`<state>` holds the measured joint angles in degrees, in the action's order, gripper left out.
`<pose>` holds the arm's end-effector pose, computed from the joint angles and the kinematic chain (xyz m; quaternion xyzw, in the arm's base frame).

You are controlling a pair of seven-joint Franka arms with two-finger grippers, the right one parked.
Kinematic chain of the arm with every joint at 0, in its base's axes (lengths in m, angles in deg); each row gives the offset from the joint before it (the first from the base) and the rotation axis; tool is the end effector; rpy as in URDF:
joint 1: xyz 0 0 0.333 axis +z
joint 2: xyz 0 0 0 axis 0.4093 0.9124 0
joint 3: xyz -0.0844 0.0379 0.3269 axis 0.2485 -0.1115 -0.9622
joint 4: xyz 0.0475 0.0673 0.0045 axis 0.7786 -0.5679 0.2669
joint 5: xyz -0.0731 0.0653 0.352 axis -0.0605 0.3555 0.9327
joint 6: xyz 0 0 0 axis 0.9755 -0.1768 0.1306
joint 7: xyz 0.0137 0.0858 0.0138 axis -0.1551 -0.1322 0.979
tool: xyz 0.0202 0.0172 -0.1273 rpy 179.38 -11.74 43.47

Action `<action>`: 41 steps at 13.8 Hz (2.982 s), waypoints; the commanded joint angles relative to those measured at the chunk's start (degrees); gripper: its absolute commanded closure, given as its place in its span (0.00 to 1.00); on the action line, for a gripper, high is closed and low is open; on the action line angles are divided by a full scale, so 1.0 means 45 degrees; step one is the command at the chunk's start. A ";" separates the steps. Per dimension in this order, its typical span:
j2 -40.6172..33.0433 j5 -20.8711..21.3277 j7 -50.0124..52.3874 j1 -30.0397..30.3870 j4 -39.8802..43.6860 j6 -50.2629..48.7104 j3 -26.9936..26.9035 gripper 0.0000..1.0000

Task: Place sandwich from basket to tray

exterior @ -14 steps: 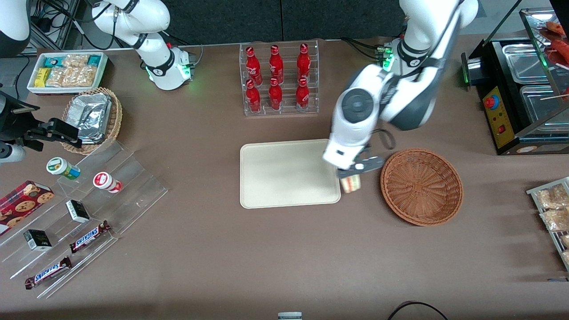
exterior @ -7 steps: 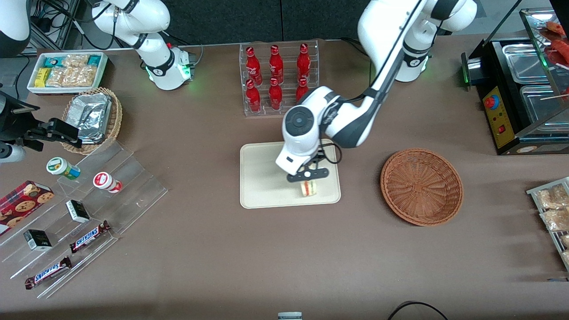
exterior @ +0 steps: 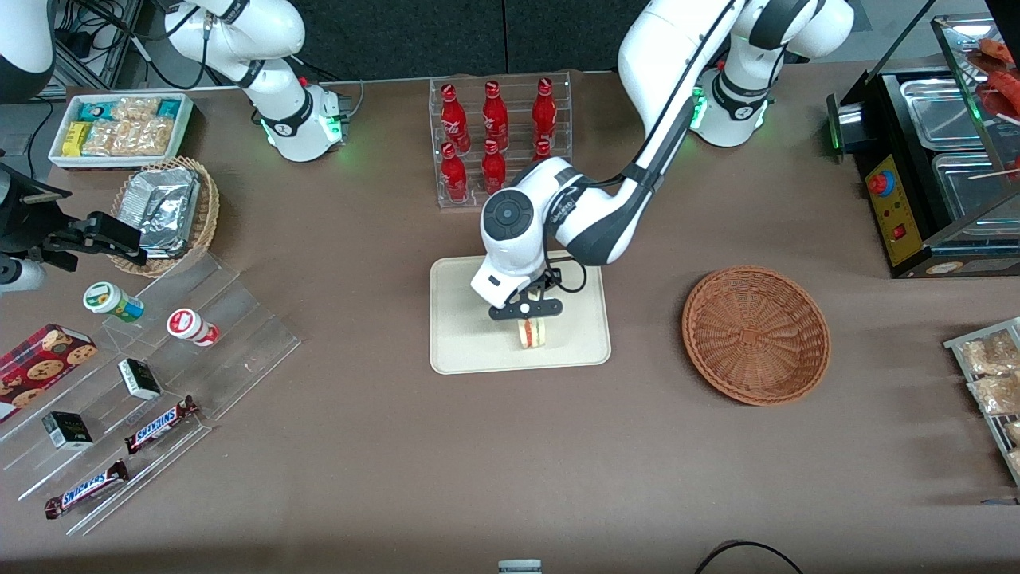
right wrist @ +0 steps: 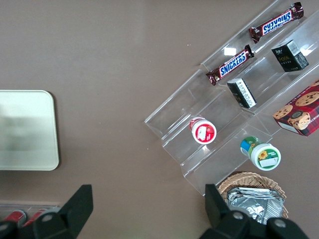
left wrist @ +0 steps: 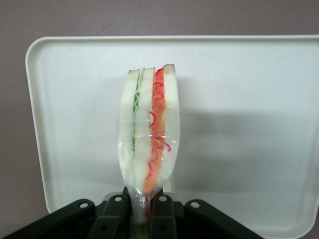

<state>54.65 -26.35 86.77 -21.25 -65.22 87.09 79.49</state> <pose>0.4828 -0.5034 0.2898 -0.9982 -0.0310 0.0375 0.0352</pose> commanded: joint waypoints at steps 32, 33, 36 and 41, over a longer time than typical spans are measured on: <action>-0.7710 -0.0057 -0.7394 0.5378 -0.0552 -0.8644 -0.1275 0.00; -0.8024 -0.0057 -0.8276 0.5849 -0.0710 -0.8721 -0.1275 0.00; -0.8807 0.0080 -0.9221 0.6904 -0.1219 -0.8683 -0.1275 0.00; -0.8633 0.0666 -1.1152 0.7863 -0.1220 -0.8430 -0.1275 0.00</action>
<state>16.10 -24.16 39.92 12.33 -69.64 48.06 72.95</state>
